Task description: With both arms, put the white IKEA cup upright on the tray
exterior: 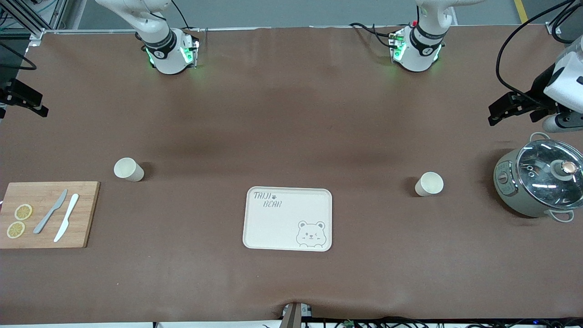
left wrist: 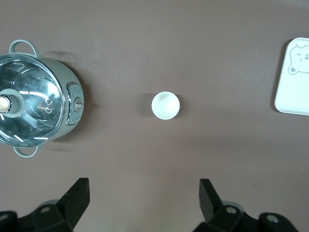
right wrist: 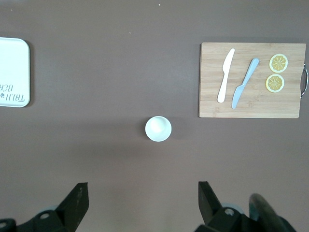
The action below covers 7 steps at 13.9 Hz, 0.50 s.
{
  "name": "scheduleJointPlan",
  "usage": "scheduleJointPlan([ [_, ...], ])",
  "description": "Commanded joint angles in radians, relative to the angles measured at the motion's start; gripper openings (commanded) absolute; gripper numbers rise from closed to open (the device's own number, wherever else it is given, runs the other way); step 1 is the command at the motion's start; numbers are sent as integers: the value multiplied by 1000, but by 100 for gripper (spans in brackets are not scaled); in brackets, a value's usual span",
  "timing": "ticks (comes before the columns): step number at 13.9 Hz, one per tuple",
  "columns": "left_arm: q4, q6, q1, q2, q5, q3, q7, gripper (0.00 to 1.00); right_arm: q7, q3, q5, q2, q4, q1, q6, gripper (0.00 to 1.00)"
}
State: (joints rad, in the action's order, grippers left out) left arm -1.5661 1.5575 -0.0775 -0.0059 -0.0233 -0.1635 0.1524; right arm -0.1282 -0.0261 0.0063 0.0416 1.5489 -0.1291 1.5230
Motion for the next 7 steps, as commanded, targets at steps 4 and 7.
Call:
scheduleJointPlan([
  [4, 26, -20, -18, 15, 3, -1, -4, 100, -10, 2, 12, -28, -15, 2, 2, 100],
  [7, 26, -20, -16, 17, 5, -1, 7, 100, -7, 2, 15, -37, -15, -6, 5, 100],
])
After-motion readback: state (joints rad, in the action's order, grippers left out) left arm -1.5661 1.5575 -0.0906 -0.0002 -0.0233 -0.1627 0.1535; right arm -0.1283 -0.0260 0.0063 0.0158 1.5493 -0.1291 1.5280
